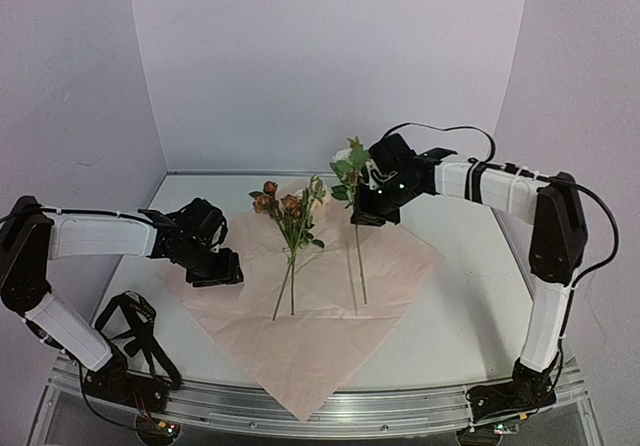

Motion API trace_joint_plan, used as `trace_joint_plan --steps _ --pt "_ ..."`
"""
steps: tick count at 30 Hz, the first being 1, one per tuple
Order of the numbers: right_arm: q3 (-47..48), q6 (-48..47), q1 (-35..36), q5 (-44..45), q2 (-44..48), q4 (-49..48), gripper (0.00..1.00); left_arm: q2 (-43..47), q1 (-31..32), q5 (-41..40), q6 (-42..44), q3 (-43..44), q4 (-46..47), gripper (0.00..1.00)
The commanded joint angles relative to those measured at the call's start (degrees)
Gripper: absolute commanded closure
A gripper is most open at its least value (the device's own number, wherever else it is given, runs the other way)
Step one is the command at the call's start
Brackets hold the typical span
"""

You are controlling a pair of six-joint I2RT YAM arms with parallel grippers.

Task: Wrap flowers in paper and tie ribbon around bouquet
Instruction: Place the fake flower on the flattened wrapping paper.

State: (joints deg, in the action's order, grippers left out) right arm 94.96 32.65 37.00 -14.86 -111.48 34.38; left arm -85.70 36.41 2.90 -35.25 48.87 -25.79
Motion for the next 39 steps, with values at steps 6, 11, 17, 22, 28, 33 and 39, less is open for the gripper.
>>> trace_joint_plan --steps 6,11,17,22,28,33,39 --pt "23.8 2.3 4.2 -2.9 -18.5 -5.1 1.00 -1.3 -0.8 0.9 -0.9 -1.4 2.7 0.38" --pt "32.8 4.3 4.5 -2.6 -27.3 -5.3 1.00 -1.8 -1.0 1.4 -0.8 -1.0 2.7 0.38" --pt "36.0 5.9 4.5 -2.9 -31.6 -6.2 1.00 -2.9 -1.2 1.6 -0.5 -0.2 2.5 0.39" --pt "34.6 6.7 4.7 -2.8 -32.3 -7.0 1.00 -4.0 -1.3 1.9 -0.3 0.1 2.7 0.38" --pt "32.2 8.0 5.4 -1.7 -31.0 -7.1 1.00 -4.9 -1.4 2.1 -0.3 0.5 2.7 0.38" --pt "30.9 6.5 6.5 -1.4 -29.9 -6.6 1.00 -5.8 -1.5 2.5 -0.3 0.3 3.2 0.38" --pt "27.8 6.5 7.7 -0.6 -28.5 -6.8 1.00 -6.2 -1.5 2.8 -0.3 0.1 3.6 0.39"
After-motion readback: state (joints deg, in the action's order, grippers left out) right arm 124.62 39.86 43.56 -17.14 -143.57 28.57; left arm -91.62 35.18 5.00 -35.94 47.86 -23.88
